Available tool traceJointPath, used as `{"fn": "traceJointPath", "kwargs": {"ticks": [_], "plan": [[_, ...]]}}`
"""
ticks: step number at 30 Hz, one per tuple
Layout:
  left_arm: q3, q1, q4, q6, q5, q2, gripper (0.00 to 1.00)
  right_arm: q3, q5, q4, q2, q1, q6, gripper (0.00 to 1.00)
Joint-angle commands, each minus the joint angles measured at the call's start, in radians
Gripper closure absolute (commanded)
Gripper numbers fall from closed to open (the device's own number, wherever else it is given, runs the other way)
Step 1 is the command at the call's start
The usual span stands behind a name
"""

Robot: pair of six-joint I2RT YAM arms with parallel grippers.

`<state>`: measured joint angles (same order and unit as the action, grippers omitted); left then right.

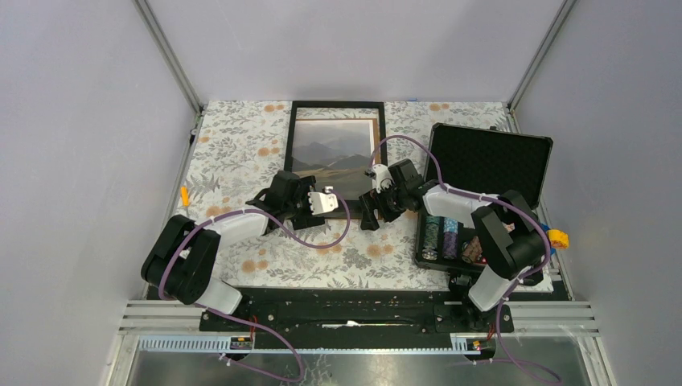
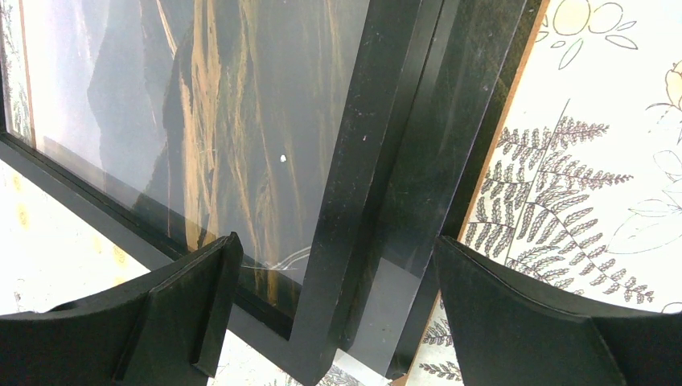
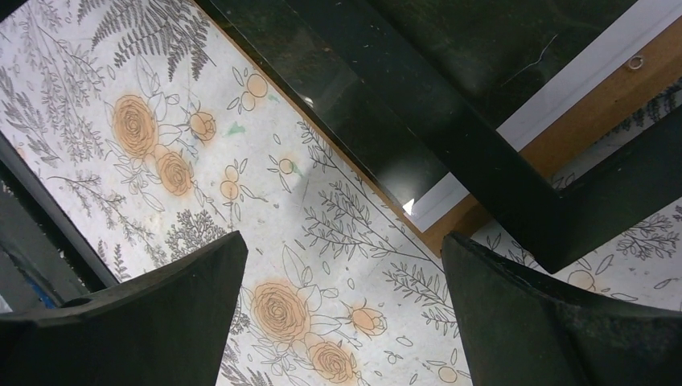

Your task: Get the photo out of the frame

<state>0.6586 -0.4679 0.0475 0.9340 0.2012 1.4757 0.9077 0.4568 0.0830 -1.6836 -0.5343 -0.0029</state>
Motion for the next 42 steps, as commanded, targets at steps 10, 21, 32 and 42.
{"fn": "traceJointPath", "kwargs": {"ticks": [10,21,32,42], "plan": [[0.037,-0.002,0.073,-0.07,-0.052,0.036,0.05,0.029,-0.101,0.037,-0.037,-0.024,-0.026,0.02],[0.077,-0.002,0.139,-0.125,-0.118,0.096,0.06,0.026,-0.118,0.06,-0.052,-0.024,-0.037,0.02],[0.124,0.026,0.061,-0.217,-0.093,0.123,0.05,0.035,-0.097,0.081,-0.064,-0.024,-0.037,0.02],[0.166,0.313,-0.285,-0.671,0.413,-0.132,0.04,0.043,-0.063,0.101,-0.074,-0.032,-0.042,0.02]]}}
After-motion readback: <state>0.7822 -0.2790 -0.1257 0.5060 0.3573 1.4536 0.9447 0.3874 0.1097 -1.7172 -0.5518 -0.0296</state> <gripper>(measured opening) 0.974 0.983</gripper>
